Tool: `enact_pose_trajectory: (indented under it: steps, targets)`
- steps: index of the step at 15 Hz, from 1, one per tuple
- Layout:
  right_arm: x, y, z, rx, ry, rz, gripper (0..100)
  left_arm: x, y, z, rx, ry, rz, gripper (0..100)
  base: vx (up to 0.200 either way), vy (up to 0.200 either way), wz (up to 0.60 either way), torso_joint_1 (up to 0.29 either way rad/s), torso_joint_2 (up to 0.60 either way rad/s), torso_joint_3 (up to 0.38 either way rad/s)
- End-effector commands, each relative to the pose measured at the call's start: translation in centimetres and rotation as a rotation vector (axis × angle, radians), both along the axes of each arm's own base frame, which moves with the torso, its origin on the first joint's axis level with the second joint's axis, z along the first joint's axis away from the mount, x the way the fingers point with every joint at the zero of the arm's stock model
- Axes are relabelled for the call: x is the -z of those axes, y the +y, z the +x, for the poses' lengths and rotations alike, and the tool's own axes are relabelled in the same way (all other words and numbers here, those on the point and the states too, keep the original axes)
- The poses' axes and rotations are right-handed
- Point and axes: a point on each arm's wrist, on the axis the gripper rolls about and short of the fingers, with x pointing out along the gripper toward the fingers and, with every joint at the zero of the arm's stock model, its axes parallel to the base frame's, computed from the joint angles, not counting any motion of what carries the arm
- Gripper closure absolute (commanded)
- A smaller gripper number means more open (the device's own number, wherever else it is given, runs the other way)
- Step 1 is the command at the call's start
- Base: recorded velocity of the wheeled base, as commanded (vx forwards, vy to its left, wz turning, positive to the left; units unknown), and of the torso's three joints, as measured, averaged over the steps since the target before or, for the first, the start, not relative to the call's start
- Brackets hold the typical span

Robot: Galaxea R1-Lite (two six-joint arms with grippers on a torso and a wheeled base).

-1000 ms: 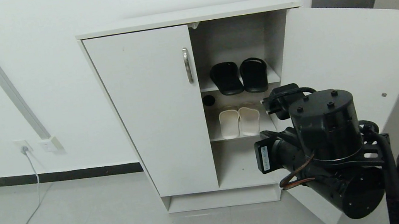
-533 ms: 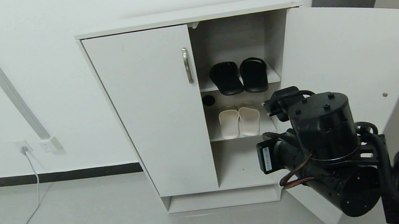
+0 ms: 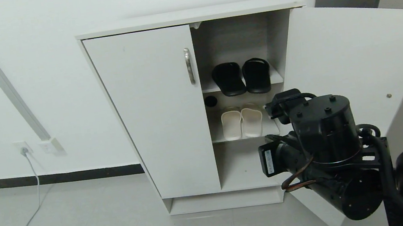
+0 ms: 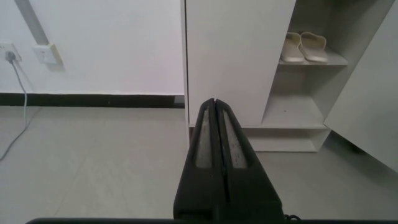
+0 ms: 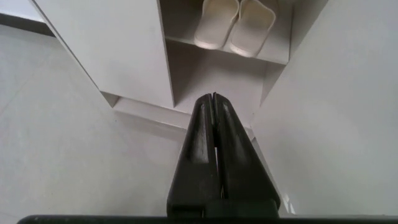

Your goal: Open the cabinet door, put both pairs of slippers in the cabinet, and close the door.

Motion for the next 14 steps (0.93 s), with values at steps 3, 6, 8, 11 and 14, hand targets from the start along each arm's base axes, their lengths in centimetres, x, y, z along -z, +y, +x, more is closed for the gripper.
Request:
enact_pose_trajectory:
  steps: [3,6,8,11,14]
  targets:
    - [0.17,0.09,0.06,0.000,0.003,-0.006,100,-0.01,0.00,0.01,0.001,0.001,0.000,100,0.000,0.000,0.00,0.005,-0.16,-0.214]
    - [0.26,0.09,0.07,0.000,0.005,-0.008,100,-0.01,0.00,0.01,-0.001,0.001,0.001,100,0.000,0.000,0.00,0.048,-0.38,-0.372]
    - [0.24,0.07,0.11,0.002,0.005,-0.005,100,-0.01,0.00,0.01,-0.001,0.001,0.001,100,0.000,0.000,0.00,0.037,-0.54,-0.361]
    - [0.03,-0.10,-0.02,0.005,0.000,-0.001,100,-0.01,0.00,0.01,-0.001,0.001,0.001,100,0.000,0.000,0.00,0.113,-0.47,-0.347]
    - [-0.38,-0.40,-0.24,0.004,-0.008,0.007,100,-0.01,0.00,0.01,-0.001,0.001,0.001,100,0.000,0.000,0.00,0.141,-0.47,-0.334]
